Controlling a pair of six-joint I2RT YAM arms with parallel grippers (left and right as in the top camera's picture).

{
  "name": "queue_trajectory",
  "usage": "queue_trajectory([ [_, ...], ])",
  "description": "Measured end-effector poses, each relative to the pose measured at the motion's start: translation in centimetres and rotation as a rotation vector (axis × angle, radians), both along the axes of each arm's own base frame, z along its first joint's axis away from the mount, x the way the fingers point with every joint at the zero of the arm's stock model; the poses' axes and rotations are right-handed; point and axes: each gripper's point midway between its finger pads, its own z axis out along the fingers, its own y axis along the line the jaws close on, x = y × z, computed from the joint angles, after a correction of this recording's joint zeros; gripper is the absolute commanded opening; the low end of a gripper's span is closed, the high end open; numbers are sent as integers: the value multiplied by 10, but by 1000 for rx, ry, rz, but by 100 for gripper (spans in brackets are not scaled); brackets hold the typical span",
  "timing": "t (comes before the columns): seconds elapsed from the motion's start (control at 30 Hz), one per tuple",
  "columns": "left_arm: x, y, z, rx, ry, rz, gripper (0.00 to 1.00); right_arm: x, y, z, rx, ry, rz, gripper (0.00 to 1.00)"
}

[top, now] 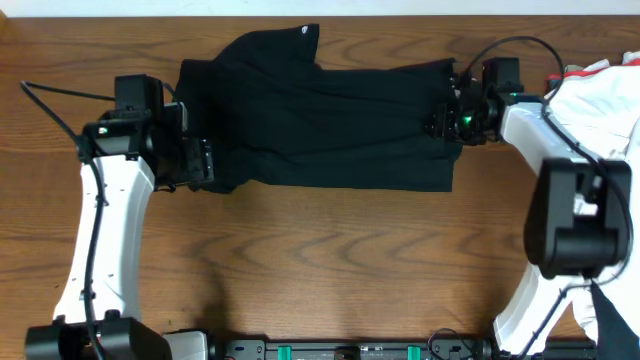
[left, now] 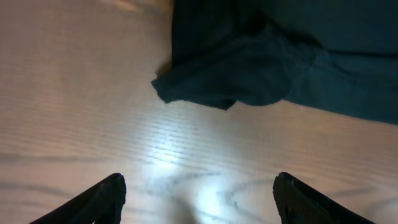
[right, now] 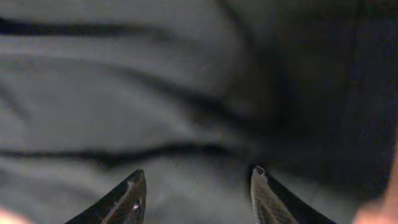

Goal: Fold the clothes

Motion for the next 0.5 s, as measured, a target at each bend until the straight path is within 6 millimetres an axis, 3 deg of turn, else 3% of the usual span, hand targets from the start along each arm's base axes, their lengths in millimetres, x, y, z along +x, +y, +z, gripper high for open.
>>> queue_trajectory([
  [0.1, 14, -4, -18, -26, -42, -9, 78, -10, 3, 45, 17, -49, 9, 55],
  [0.23, 42, -18, -43, -99, -110, -59, 78, -28, 7, 87, 30, -81, 18, 55],
  [0.37, 70, -36, -69, -137, -153, -138, 73, -43, 11, 94, 35, -49, 29, 55],
  [0.5, 81, -54, -98, -156, -132, -204, 68, -53, 19, 89, 35, -6, 47, 55],
])
